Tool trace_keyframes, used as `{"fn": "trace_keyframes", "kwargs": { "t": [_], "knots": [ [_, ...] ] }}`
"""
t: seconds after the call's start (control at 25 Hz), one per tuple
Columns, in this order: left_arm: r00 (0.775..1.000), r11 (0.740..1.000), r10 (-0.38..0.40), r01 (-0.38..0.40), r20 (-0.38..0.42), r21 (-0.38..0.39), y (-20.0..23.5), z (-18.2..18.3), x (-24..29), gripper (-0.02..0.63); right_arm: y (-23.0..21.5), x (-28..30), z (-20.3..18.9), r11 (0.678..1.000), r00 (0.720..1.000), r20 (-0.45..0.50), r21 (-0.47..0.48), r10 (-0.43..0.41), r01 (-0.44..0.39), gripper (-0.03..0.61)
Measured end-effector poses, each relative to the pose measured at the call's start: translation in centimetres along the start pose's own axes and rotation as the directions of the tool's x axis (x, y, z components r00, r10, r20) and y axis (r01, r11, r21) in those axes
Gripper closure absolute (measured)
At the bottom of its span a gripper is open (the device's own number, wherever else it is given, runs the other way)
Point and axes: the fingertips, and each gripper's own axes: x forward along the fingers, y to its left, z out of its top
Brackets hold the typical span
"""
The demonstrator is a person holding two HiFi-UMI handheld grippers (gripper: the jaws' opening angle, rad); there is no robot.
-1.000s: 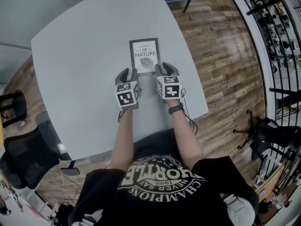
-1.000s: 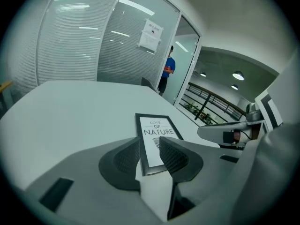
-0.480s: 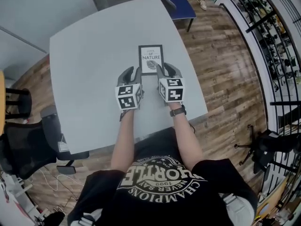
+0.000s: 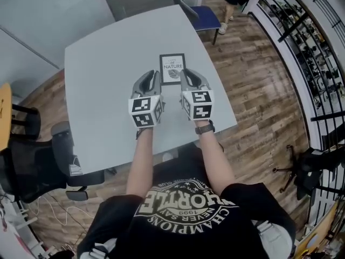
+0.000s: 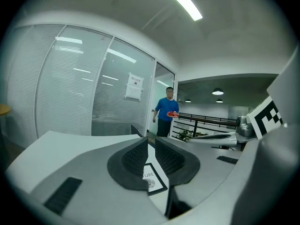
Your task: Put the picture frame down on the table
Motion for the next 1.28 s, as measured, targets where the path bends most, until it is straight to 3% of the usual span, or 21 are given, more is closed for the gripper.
{"fn": "trace_keyframes", "kwargs": {
  "t": [0.44,1.28],
  "knots": [
    [0.996,1.000,-0.013,0.011,0.085,0.027,-1.9,3.5,-4.2,0.607,1.2,-5.1,5.5,0.999,0.989,0.145,-0.037,-0.032,0.038,0.579],
    [0.996,1.000,-0.002,0.002,0.094,0.000,-2.5,3.6,-3.1,0.607,0.4,-4.0,5.8,0.998,0.988,0.153,-0.055,-0.007,0.016,0.580]
  ]
}}
